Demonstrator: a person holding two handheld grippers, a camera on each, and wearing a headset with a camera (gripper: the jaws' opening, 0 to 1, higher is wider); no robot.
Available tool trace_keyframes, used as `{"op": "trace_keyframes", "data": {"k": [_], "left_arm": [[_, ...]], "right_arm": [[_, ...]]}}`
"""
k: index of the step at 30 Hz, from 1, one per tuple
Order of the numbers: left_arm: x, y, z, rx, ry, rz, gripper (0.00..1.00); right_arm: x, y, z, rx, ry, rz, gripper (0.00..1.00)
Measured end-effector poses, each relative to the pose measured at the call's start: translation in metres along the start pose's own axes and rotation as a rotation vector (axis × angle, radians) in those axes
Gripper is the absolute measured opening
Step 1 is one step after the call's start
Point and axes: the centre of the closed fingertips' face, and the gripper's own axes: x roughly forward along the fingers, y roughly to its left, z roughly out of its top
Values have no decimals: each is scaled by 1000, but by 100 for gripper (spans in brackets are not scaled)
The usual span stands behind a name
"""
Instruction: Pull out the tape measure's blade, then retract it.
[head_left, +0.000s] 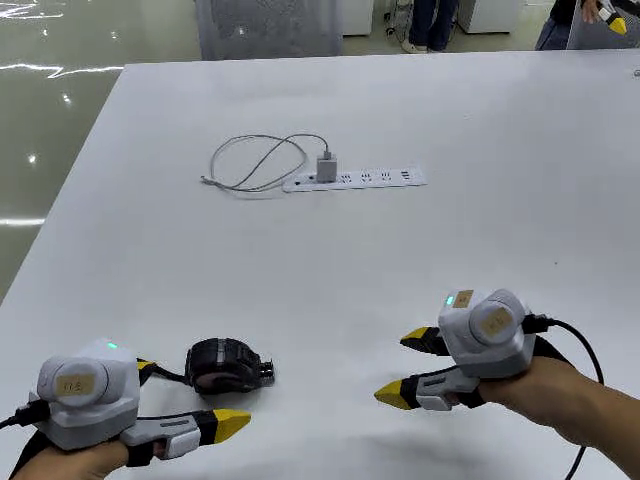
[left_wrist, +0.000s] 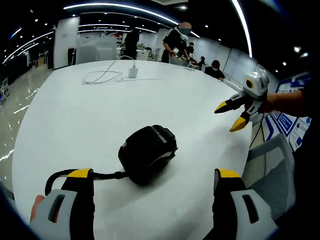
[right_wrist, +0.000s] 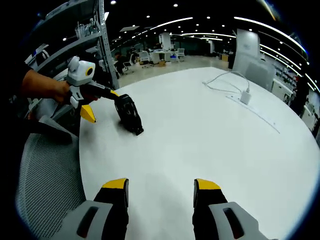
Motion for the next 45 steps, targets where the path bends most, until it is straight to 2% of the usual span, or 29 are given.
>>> {"op": "trace_keyframes", "data": {"k": [4,6,9,11,16,21,26,34,39,41,45], "left_arm": [[-8,0,-4,35,27,-13,99],[-13,2,-7,62,47,0,99],[-19,7,-9,72,51,0,99],[-22,11,-9,84,57,13,99],[-30,16,-6,79,42,9,99],[-34,20,-4,73,27,9,99],[-39,23,-6,72,30,4,99],[-46,25,-10,98,44,11,99],[-49,27,-15,111,60,14,98],[-50,28,-18,117,69,18,96],[-51,27,-20,137,76,23,97]], "right_arm": [[-13,-4,-6,-2,1,-18,55],[-19,-7,-10,-12,6,-31,58],[-28,-12,-17,-40,12,-53,68],[-33,-15,-23,-42,13,-60,71],[-42,-27,-38,-7,13,-91,78],[-52,-32,-50,-13,7,-110,85],[-65,-28,-64,-73,25,-104,95],[-85,-37,-87,-10,17,-132,99],[-98,-51,-90,8,1,-166,99],[-100,-53,-96,-2,22,-164,99],[-104,-51,-92,-12,25,-162,99]]}}
